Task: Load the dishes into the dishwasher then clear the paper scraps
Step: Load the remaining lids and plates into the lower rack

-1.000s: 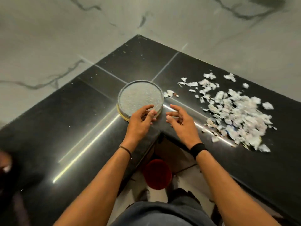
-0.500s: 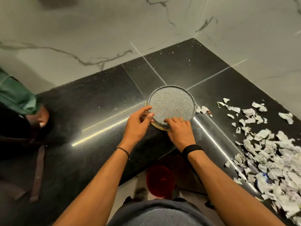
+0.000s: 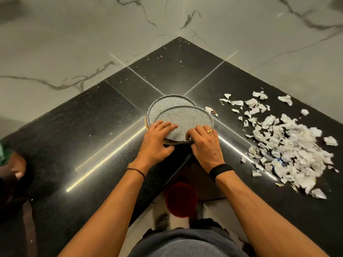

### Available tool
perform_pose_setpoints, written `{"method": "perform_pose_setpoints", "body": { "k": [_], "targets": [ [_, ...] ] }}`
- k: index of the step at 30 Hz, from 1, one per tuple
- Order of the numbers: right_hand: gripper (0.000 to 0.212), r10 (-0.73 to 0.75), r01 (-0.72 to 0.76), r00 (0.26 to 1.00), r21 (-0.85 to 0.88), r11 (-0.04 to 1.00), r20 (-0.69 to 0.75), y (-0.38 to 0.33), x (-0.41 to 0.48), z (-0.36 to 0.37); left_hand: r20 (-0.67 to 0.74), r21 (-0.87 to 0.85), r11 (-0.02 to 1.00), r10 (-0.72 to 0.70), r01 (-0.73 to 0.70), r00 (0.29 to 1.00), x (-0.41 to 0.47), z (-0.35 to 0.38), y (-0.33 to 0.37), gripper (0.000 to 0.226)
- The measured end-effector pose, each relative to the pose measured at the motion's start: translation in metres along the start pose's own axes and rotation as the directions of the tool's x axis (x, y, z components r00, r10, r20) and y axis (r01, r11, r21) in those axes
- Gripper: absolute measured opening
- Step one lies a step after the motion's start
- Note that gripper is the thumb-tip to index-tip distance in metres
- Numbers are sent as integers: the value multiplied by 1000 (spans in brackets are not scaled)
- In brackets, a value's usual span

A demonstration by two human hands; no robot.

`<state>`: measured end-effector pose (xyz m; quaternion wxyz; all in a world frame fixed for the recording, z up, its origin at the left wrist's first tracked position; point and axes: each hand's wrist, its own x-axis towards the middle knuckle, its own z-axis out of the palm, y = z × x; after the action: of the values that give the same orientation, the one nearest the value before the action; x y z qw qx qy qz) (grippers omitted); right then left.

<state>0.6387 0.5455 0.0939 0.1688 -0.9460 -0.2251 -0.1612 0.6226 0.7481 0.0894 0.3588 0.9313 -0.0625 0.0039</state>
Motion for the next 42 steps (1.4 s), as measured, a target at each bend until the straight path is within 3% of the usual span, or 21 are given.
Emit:
{"method": "perform_pose_setpoints", "body": {
  "k": [6,13,17,23,27,30,33,36,42],
  "targets": [
    [16,174,-175,966,11,985,-189,-12,-38,-38,-58,59,973,229,-225,972,11,15,18,75],
    [22,433,-471,832,-31,881,-348,-3,-111,-88,127,-40,852,522,-521,844,9,55,88,42],
    [26,565,-632,726,-56,773,-392,8,-177,-134,268,-106,738,666,-666,696,-7,94,157,40],
    [58,678,-778,616,-173,604,-401,12,-289,-188,386,-206,497,833,-843,397,-67,152,256,40],
    [49,734,-871,472,-128,475,-489,3,-386,-216,382,-305,352,896,-885,225,-134,196,314,34],
    [38,774,-916,385,-107,386,-503,-7,-454,-226,368,-360,268,921,-893,128,-181,234,344,28],
    [32,798,-948,291,-47,315,-528,-18,-512,-228,381,-365,232,921,-902,83,-224,270,370,22],
    [27,808,-972,171,40,233,-563,-26,-564,-229,400,-396,190,916,-899,17,-270,301,397,32],
    [36,857,-970,-71,235,59,-510,-39,-636,-222,416,-474,53,893,-879,-171,-332,354,428,28]
  ]
}}
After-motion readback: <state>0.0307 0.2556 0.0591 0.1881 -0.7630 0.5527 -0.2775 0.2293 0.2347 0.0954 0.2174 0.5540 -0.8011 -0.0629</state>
